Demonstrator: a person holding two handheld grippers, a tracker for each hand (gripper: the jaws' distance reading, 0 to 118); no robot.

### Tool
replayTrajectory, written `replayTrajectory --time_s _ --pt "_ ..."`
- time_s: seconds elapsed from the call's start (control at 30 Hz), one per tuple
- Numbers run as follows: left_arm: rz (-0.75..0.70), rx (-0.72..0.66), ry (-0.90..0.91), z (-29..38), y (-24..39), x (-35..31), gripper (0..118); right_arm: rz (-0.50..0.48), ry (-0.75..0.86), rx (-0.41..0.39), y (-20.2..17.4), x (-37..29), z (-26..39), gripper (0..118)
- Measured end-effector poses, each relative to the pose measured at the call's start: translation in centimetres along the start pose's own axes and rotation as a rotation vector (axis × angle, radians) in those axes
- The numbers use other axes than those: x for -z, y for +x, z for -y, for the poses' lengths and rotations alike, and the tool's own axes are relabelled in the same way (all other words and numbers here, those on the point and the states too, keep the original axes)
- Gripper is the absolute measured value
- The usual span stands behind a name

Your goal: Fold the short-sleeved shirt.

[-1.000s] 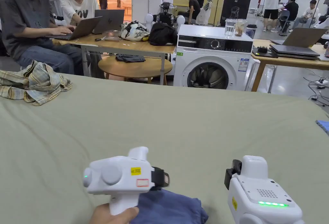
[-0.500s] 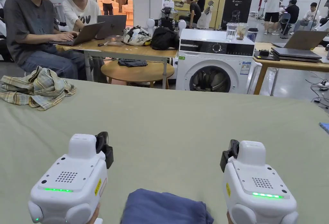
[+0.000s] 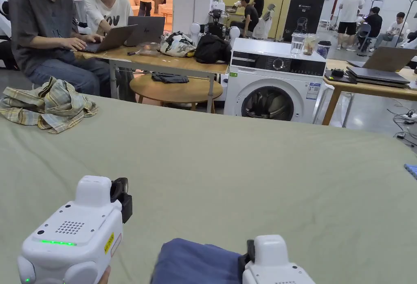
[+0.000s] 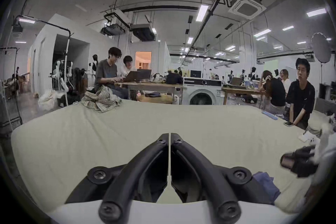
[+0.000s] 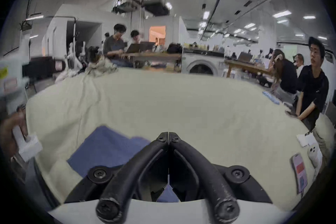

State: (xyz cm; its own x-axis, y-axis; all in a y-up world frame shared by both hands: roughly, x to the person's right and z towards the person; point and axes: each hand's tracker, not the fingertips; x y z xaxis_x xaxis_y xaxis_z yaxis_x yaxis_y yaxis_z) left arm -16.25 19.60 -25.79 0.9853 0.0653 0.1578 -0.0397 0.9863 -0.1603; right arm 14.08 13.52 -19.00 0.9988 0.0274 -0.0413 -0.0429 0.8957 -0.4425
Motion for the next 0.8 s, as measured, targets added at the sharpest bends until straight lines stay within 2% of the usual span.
replayTrajectory --time_s 0.1,0.17,0.23,0.33,0.4,0.5,0.53,0.57,0.6,0.67,0.8 --pt "0.0 -0.012 -0.036 0.5 -0.5 -0.7 0 0.017 -0.149 0.084 0.1 2.5 2.0 0" --pt "0.005 -0.023 -0.065 0.8 -1.0 -1.0 0 0.055 -0.25 0.101 0.5 4.1 3.1 0" --pt "0.014 -0.035 -0.129 1.1 -1.4 -1.1 0 0.037 -0.247 0.129 1.2 4.5 2.8 0" --pt "0.09 -0.06 -0.273 1.4 -2.2 -0.1 0 0.035 -0.289 0.122 1.3 5.0 1.6 0" --pt "0.204 -0.118 -0.442 1.9 -3.1 1.7 0 0.039 -0.313 0.069 1.1 5.5 1.8 0" --pt "0.319 -0.227 -0.639 3.0 -4.2 4.2 0 0.042 -0.317 0.057 0.6 4.8 1.7 0" --pt "0.363 -0.287 -0.677 3.4 -4.8 4.9 8 0.04 -0.321 0.055 0.7 4.9 1.6 0" --pt "0.394 -0.353 -0.726 3.8 -5.3 5.7 30 0.037 -0.324 0.062 0.8 5.0 1.7 0" --pt "0.432 -0.415 -0.769 4.2 -5.8 6.3 43 0.035 -0.328 0.071 1.0 4.9 1.7 0" --pt "0.486 -0.534 -0.816 4.8 -6.5 7.4 60 0.029 -0.334 0.076 1.1 5.0 1.6 0" --pt "0.68 -0.712 -0.92 6.8 -6.9 9.8 66 0.021 -0.343 0.077 1.2 5.0 1.4 0"
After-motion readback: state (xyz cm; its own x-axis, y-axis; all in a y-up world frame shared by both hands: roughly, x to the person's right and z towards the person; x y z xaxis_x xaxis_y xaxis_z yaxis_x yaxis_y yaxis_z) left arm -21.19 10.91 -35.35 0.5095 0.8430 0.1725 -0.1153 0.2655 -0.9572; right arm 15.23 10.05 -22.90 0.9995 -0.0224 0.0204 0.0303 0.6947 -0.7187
